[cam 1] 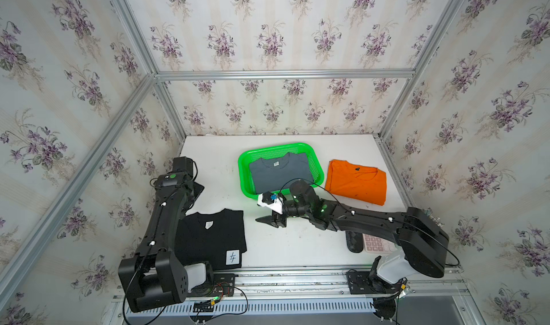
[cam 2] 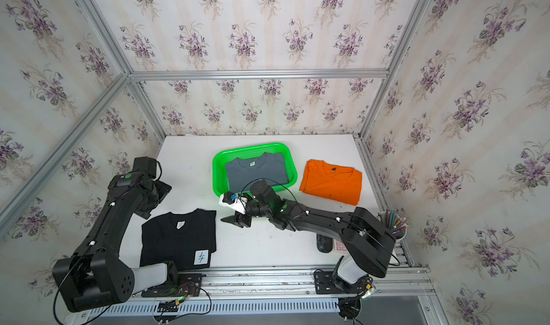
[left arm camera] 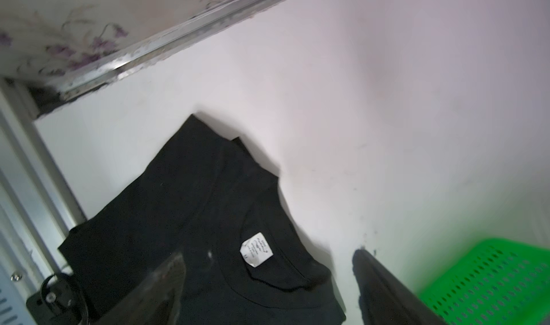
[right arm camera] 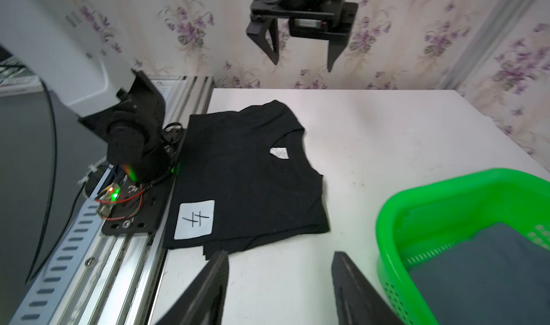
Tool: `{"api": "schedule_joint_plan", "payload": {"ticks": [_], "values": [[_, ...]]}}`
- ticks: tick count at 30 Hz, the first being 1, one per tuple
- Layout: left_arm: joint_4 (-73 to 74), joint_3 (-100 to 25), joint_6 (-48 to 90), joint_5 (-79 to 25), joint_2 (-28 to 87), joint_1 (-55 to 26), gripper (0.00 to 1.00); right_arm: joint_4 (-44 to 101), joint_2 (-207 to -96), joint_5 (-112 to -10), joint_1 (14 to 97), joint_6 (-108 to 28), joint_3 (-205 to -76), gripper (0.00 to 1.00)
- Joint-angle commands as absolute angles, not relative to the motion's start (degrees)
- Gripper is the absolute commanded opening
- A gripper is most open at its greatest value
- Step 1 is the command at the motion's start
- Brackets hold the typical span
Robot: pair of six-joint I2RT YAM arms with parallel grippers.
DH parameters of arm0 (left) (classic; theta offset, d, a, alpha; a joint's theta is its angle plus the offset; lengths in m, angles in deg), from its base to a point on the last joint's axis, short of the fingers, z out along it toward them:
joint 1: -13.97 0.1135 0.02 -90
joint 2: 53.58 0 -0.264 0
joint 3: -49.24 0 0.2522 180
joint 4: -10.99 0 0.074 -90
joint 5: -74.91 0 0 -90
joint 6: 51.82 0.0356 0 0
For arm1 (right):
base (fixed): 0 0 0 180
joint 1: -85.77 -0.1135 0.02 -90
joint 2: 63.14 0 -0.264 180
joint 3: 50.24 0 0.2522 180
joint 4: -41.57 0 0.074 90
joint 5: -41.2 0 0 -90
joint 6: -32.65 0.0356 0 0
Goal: Put the folded t-shirts into the basket
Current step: Move the T-shirt to the center of the board.
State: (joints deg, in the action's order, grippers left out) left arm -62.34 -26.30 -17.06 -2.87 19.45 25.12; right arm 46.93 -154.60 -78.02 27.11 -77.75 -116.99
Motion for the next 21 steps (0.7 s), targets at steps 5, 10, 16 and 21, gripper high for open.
{"api": "schedule_joint_plan", "payload": {"ticks": [5, 10, 16, 21], "values": [[-63.74, -22.28, -22.28, -5.54, 23.17, 32.93, 0.89, 42.38, -168.96, -80.28, 24.98, -82.03, -127.27, 0.58], [-61.42, -21.60, -24.01, -6.77, 26.02, 36.02, 0.89, 42.43, -175.76, -72.91, 24.67, -77.96, -129.90, 0.59], [-60.38, -23.13, -26.48, -8.08, 31.46, 36.79, 0.87, 40.98, -183.19, -68.37, 24.52, -73.84, -137.42, 0.66], [-60.34, -24.97, -27.82, -8.50, 34.69, 36.90, 0.91, 40.21, -187.85, -68.81, 24.44, -70.51, -142.42, 0.71]]}}
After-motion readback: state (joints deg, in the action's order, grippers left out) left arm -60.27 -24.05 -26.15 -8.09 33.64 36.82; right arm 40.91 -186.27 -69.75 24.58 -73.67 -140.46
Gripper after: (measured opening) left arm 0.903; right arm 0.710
